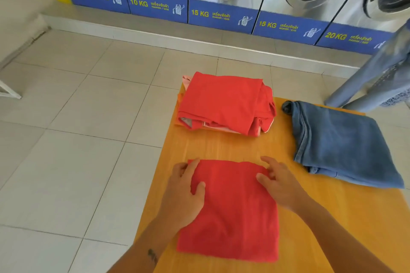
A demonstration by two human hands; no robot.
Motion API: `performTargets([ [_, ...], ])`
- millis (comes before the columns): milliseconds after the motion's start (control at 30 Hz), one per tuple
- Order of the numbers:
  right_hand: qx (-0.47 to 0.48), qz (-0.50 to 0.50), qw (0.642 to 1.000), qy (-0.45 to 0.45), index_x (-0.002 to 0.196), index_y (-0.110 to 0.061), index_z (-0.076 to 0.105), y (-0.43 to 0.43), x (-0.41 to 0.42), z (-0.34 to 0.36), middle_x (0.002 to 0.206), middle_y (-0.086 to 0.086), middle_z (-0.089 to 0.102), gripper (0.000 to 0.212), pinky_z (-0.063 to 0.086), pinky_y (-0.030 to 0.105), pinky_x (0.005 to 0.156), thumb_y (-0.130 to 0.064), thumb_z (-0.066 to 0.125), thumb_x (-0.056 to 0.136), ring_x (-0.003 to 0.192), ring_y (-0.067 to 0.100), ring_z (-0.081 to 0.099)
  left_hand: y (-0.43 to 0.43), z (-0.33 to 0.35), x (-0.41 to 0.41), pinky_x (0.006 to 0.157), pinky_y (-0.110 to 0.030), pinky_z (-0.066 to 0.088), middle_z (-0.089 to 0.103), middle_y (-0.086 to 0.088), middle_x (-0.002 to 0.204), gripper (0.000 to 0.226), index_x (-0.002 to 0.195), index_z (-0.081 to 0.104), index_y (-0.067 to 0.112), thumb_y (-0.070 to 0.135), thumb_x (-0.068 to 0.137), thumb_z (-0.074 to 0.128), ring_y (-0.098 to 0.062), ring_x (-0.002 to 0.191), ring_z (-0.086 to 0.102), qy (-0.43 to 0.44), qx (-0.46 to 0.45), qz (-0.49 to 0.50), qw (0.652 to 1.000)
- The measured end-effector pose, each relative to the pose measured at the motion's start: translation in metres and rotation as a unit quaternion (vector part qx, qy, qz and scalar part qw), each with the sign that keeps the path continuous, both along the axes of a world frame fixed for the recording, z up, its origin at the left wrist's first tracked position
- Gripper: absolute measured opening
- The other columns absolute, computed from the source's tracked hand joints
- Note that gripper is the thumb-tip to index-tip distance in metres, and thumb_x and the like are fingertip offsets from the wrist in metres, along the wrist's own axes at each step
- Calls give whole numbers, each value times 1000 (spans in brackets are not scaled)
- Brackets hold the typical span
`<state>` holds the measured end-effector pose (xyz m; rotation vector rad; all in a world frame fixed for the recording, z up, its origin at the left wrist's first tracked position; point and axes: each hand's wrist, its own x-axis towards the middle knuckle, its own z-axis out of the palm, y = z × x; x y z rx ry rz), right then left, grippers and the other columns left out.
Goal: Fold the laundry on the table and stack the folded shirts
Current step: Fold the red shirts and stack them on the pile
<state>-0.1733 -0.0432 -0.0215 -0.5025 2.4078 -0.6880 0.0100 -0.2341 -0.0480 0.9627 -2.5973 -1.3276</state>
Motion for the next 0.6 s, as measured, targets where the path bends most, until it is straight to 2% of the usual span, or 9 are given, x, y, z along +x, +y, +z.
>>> performTargets([
  [100,-39,-3,997,-71,145,-35,39,5,34,6,130,0,47,65,41,30,98,-37,69,87,114,15,51,20,8,3,104,-23,42,30,11,143,66,149,26,49,33,94,59,-8,127,43,-9,93,6,996],
  [167,-80,-9,991,-109,142,-39,41,6,50,8,133,-6,50,71,46,32,100,-32,76,81,115,11,54,27,12,6,96,-14,39,36,13,141,67,143,34,54,24,91,65,-3,123,45,9,167,18,986],
  [233,-132,-32,980,-144,137,-41,46,6,59,11,134,-11,52,70,50,35,99,-21,80,79,113,7,57,31,14,9,96,-15,42,43,18,142,66,135,46,58,17,88,70,0,123,47,43,222,53,973],
  [300,-170,-49,974,-140,131,-43,51,5,60,17,132,-13,54,68,52,38,99,-16,81,77,113,7,58,29,18,10,99,-21,47,49,21,139,64,128,54,56,12,86,72,0,122,51,74,253,91,960],
  [467,-246,-63,965,-71,126,-42,54,-10,31,47,122,-11,60,62,55,30,89,-9,79,79,101,2,63,1,45,-12,79,-11,52,56,25,129,60,123,62,52,8,83,74,12,104,60,155,251,96,951],
  [533,-264,-56,962,-44,125,-40,56,-23,10,63,124,-13,58,61,52,24,88,-9,79,79,105,3,61,-19,62,-33,85,-15,53,57,21,131,61,122,62,53,9,81,76,6,109,60,173,220,77,957],
  [600,-274,-51,960,-21,125,-39,56,-41,-13,78,125,-14,55,59,49,20,87,-10,79,79,109,4,58,-42,77,-60,98,-29,52,55,15,135,61,121,61,57,16,79,79,-6,118,58,179,183,62,965],
])
